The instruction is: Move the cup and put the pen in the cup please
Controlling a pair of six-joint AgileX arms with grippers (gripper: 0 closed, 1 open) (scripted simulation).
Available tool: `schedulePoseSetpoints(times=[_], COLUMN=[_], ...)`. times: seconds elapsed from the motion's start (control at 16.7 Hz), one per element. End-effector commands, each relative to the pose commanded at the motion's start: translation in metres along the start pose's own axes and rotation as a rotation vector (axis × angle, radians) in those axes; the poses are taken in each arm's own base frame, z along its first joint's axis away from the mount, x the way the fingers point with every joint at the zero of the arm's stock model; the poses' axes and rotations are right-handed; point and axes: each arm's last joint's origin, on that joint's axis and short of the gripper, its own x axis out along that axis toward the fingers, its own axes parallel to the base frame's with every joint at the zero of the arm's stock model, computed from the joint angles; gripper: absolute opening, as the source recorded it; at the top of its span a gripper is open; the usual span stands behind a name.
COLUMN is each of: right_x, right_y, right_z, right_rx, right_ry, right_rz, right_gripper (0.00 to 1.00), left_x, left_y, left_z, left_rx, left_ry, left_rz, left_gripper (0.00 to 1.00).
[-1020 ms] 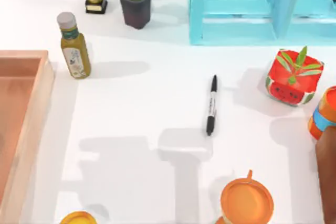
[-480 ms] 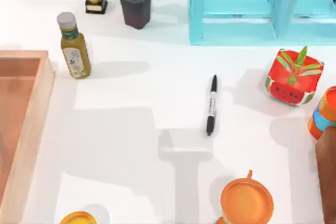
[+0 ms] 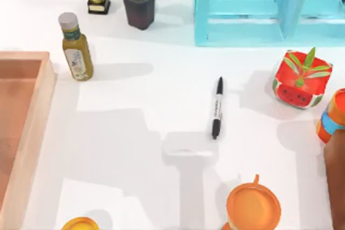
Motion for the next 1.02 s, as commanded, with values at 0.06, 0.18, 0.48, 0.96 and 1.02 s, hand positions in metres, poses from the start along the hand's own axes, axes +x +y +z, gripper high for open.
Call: schedulePoseSetpoints(times=[0.06, 0.18, 0.48, 0.96, 1.02], right_x=[0.000, 0.000, 0.000, 0.000, 0.000], right_y=[0.000, 0.000, 0.000, 0.000, 0.000], right_z=[0.000, 0.000, 0.000, 0.000, 0.000], right_rx=[0.000, 0.000, 0.000, 0.000, 0.000], right_ry=[0.000, 0.000, 0.000, 0.000, 0.000], right_rz=[0.000, 0.000, 0.000, 0.000, 0.000], right_gripper=[1.00, 1.00, 1.00, 1.00, 1.00], left_x=[0.011, 0.035, 0.079, 0.080, 0.080], left_y=[0.000, 0.001, 0.001, 0.001, 0.001], left_z=[0.001, 0.003, -0.001, -0.001, -0.001], left_rx=[-0.001, 0.000, 0.000, 0.000, 0.000], left_ry=[-0.002, -0.012, -0.005, -0.005, -0.005], left_rz=[0.000, 0.003, 0.001, 0.001, 0.001], left_gripper=[1.00, 1.00, 1.00, 0.70, 0.62])
